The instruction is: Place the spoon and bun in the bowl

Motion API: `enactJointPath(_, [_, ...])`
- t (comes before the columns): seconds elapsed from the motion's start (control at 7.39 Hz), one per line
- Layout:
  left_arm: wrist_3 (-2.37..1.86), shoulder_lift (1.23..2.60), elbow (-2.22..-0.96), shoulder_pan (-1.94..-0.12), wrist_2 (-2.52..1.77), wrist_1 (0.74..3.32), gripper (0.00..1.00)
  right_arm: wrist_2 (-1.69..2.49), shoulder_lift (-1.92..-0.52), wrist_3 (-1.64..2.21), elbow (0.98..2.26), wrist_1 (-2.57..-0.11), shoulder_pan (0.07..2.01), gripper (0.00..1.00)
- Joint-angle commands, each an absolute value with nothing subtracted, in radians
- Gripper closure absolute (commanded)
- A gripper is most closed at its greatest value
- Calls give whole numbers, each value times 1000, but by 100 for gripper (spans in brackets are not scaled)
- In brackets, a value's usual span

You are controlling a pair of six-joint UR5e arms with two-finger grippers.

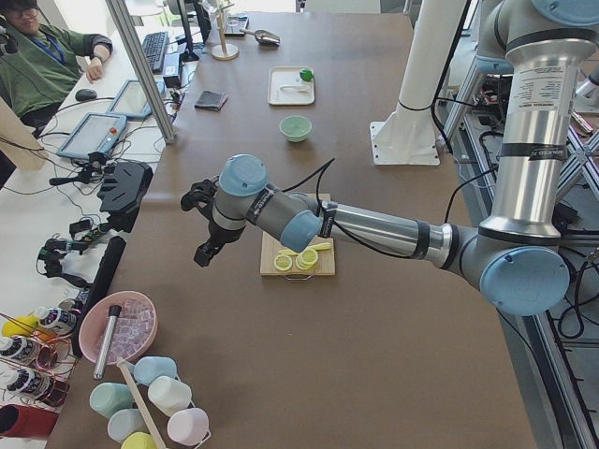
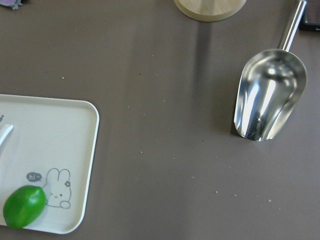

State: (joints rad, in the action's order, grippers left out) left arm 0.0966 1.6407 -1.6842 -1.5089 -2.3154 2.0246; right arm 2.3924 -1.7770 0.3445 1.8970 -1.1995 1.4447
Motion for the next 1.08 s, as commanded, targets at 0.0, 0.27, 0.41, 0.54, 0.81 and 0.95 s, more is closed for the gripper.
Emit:
enactJointPath(0.0, [91,1640,-1669,-1502,-2319,2102,2,2309,-1671,707,1898,-1154,1245,0])
enactJointPath(0.27, [43,1641,-1667,-1465,-2318,2105,2,2045,-1542,1010,1881,-1152,972,0])
enactJointPath(0.41, [43,1641,-1669,-1463,-2318,2105,2,1972,-1490,1072,1843,-1151,889,0])
enactJointPath(0.54, [43,1640,-1669,-1463,-2318,2105,2,1909,-1415,1103,1777,-1152,827,2])
enactJointPath(0.81, [43,1632,-1669,-1462,-2318,2112,2,1838,-1387,1101,1718,-1150,766,10])
enactJointPath(0.95, [43,1632,-1669,-1462,-2318,2112,2,1819,-1388,1104,1709,-1150,744,17])
